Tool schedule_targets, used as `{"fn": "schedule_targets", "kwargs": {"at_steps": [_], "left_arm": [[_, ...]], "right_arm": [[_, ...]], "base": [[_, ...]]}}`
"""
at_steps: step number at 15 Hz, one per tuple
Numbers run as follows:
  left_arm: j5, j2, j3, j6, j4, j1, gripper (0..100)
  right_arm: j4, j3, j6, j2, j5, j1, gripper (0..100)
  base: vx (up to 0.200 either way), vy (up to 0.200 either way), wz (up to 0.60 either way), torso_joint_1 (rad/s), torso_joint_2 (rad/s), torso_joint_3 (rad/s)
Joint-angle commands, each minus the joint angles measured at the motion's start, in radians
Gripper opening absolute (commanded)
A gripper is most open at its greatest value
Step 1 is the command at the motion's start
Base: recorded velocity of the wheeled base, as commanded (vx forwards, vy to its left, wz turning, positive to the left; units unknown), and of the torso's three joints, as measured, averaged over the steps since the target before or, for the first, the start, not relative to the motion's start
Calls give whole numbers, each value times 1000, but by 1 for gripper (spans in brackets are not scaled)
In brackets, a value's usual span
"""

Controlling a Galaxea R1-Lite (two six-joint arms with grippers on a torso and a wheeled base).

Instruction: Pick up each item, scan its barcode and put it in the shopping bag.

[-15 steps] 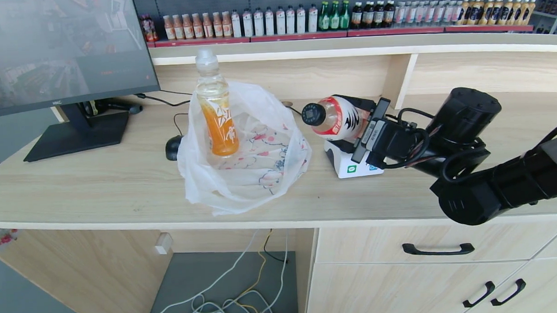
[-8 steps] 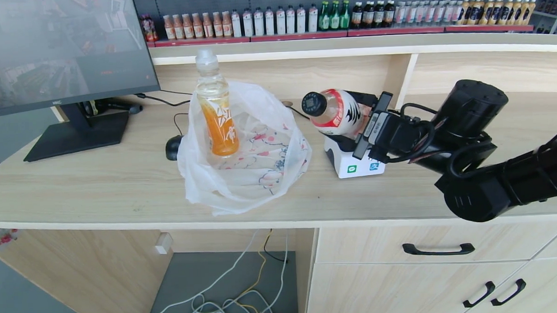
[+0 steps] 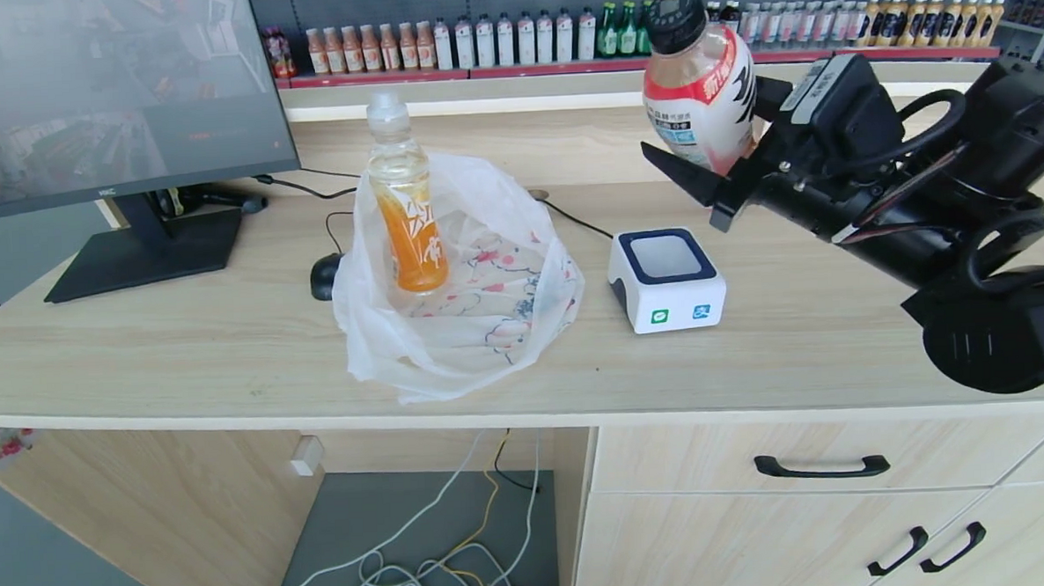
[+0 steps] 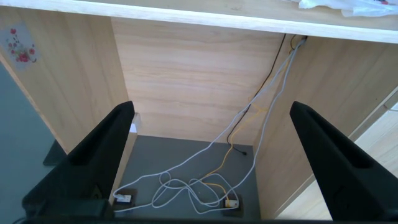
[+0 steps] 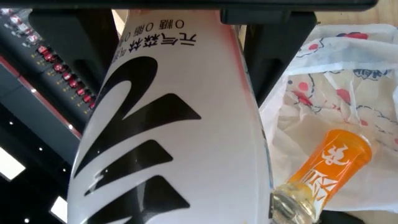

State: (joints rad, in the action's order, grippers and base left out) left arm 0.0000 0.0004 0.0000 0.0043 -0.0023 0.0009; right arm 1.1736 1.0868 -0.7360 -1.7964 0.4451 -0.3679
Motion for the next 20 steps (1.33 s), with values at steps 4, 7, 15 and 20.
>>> {"fn": "schedule_targets", "kwargs": {"at_steps": [4, 7, 15, 20], "left_arm": [[0, 0, 0, 0, -1, 1, 100], [0, 0, 0, 0, -1, 1, 100], [0, 0, 0, 0, -1, 1, 100], [0, 0, 0, -1, -1, 1, 100]], "right_arm": [[126, -82, 231, 46, -85, 0, 0], [297, -249, 388, 40, -221, -2, 0], [386, -374, 563, 38, -536, -65, 0], [397, -320, 567, -6, -603, -97, 0]], "base": [[0, 0, 0, 0, 0, 0], [0, 0, 0, 0, 0, 0], [0, 0, 0, 0, 0, 0], [0, 0, 0, 0, 0, 0]]}}
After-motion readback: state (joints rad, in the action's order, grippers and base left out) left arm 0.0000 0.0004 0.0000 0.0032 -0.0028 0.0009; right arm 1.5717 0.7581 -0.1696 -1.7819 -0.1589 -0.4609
